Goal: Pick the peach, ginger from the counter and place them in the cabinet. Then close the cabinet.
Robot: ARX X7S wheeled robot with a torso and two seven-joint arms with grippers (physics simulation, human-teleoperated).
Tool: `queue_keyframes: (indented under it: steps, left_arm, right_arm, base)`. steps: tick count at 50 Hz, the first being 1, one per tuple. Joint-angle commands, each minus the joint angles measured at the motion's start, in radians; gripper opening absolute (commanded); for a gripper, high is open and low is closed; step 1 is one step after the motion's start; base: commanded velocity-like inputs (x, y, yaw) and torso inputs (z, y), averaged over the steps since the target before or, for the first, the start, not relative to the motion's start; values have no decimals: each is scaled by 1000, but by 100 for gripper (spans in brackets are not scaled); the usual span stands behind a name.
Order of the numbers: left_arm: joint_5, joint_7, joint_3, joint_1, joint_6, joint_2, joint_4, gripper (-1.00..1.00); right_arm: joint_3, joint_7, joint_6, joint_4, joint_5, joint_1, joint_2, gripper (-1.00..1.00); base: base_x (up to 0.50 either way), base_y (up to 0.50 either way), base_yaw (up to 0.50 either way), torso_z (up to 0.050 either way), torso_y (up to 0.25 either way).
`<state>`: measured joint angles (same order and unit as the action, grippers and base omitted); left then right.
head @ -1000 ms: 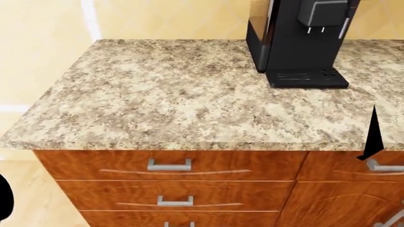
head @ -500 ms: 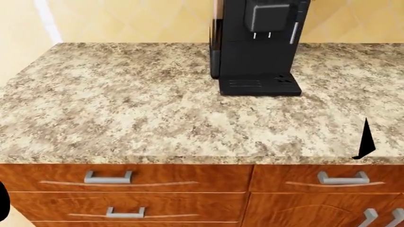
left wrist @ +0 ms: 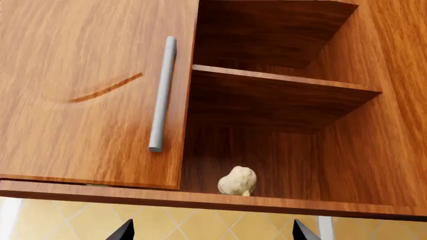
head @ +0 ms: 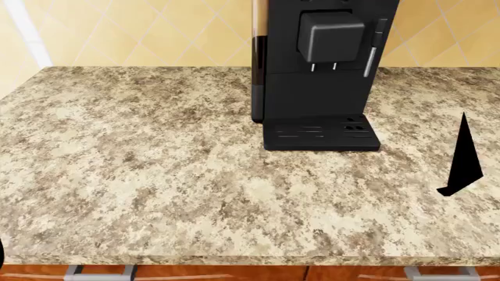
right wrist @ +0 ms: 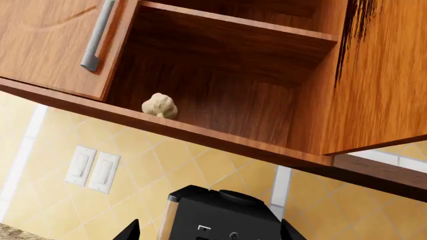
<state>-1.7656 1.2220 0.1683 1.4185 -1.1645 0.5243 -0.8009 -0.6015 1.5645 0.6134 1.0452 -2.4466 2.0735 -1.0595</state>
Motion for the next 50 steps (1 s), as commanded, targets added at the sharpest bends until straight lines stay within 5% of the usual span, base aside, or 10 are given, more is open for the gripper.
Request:
queue_keyframes:
  steps: [1, 21, 50]
  left_arm:
    - [-6, 1, -1, -3, 11, 10, -2, 100]
    - [-8, 1, -8, 1, 24, 26, -2, 100]
    - [-10, -1, -20, 5, 42, 44, -1, 100]
  right_arm:
    - [2, 0, -9, 1, 5, -5, 1, 100]
    - [-31, -2, -20, -1, -1, 24, -2, 100]
    - [-71, -5, -43, -2, 14, 55, -1, 100]
  base:
    - [250, 1, 0, 0, 0]
    - [275, -62, 0, 0, 1]
    - [18, -82, 0, 0, 0]
